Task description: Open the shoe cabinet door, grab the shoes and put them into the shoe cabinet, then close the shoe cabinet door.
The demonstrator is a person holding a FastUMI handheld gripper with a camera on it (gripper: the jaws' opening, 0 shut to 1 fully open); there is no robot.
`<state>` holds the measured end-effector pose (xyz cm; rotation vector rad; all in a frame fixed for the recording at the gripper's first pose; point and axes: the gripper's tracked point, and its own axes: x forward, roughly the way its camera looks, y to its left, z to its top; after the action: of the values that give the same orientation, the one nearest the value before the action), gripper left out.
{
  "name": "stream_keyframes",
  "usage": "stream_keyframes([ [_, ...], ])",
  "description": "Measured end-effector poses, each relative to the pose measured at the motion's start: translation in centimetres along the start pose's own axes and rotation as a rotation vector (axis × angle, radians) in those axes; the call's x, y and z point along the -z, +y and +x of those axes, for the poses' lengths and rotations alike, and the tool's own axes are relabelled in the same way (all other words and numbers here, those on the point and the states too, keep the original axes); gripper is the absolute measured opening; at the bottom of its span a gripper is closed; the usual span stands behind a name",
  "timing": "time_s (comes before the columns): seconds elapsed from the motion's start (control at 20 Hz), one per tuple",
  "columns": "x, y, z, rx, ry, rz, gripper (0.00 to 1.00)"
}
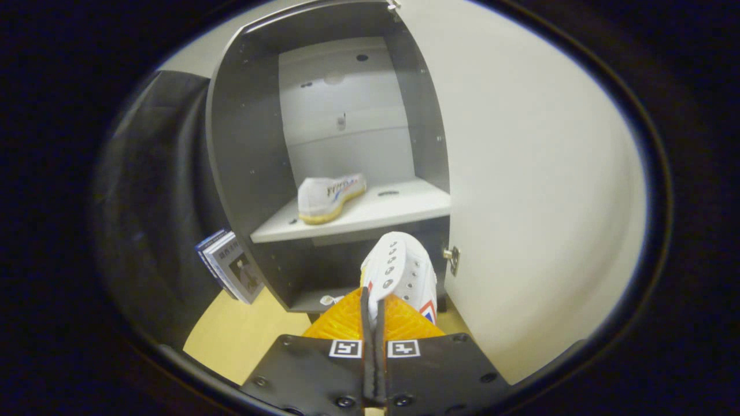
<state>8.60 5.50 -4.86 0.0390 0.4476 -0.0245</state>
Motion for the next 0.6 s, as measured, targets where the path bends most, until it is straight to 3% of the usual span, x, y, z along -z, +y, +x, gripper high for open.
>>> stream_keyframes([
  [0.3, -6.9, 1.0, 1.5, -0.005, -0.088, 0.012, 0.02],
  [0.6, -10.1, 0.7, 6.2, 0.000, -0.112, 0.021, 0.02],
])
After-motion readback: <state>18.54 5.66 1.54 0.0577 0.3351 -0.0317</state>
